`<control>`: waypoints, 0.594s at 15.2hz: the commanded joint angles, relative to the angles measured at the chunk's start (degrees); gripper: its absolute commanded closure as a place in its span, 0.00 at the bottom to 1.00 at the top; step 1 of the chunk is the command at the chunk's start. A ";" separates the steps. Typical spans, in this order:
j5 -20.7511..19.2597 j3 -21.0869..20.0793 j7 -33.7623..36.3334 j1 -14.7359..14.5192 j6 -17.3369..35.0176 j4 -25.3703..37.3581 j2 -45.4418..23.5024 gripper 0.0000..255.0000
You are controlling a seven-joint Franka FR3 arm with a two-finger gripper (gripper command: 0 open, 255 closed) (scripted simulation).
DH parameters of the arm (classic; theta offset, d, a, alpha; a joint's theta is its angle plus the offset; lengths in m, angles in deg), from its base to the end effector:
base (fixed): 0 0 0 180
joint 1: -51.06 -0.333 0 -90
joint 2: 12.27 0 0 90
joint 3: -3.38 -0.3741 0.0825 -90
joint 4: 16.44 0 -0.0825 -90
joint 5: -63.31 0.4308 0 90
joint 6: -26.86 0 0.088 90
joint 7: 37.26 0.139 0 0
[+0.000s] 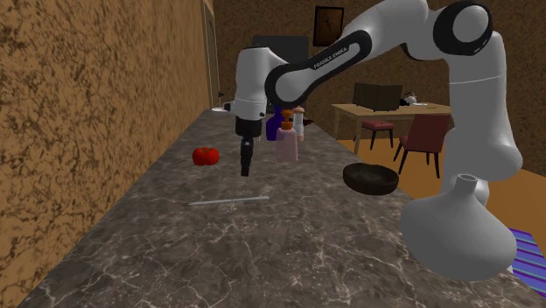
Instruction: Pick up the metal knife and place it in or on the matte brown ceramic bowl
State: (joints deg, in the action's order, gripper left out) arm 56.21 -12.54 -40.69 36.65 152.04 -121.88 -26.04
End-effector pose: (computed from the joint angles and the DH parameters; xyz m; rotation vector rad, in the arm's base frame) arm 0.6021 0.3310 0.4152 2.9630 0.9877 0.1893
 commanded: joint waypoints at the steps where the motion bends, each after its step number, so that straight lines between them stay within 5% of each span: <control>1: -1.31 -0.47 -0.04 -1.26 -0.46 3.87 -4.06 0.00; 5: -3.75 -1.04 -0.33 -4.09 -0.99 10.95 -11.91 0.00; 9: -4.22 -0.76 -0.06 -4.28 0.71 10.49 -13.19 0.00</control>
State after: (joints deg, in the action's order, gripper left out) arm 52.11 -13.35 -40.79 32.36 152.02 -110.89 -39.01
